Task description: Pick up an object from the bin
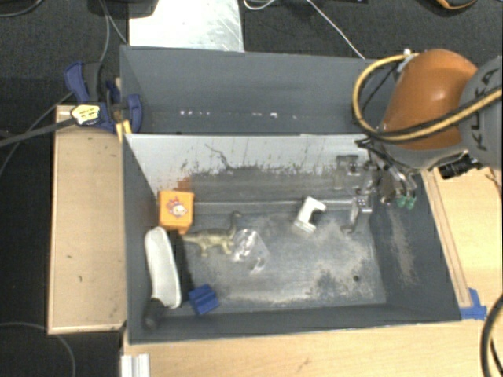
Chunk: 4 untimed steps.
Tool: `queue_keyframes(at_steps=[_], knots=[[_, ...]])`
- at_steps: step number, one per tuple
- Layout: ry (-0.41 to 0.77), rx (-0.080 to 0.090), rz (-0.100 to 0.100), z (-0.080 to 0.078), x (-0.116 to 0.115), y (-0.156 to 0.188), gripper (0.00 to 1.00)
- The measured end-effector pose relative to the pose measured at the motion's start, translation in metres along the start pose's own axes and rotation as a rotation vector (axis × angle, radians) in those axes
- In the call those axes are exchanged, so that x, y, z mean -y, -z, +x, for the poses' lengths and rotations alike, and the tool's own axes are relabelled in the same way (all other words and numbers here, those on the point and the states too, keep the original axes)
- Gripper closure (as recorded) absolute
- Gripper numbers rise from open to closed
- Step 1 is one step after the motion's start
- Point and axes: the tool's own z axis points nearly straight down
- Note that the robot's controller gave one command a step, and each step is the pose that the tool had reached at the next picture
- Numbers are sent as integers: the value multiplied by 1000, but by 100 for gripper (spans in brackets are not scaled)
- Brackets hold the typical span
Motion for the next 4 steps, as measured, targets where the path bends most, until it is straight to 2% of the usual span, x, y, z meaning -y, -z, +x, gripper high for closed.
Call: queue_keyframes(at_steps=[1,2,3,4], knots=[[2,8,1,-1,0,5,0],[-7,-6,-3,35,-44,-66,0],[36,6,0,30,-45,-68,0],[-15,-4,-4,12,-105,-114,0]])
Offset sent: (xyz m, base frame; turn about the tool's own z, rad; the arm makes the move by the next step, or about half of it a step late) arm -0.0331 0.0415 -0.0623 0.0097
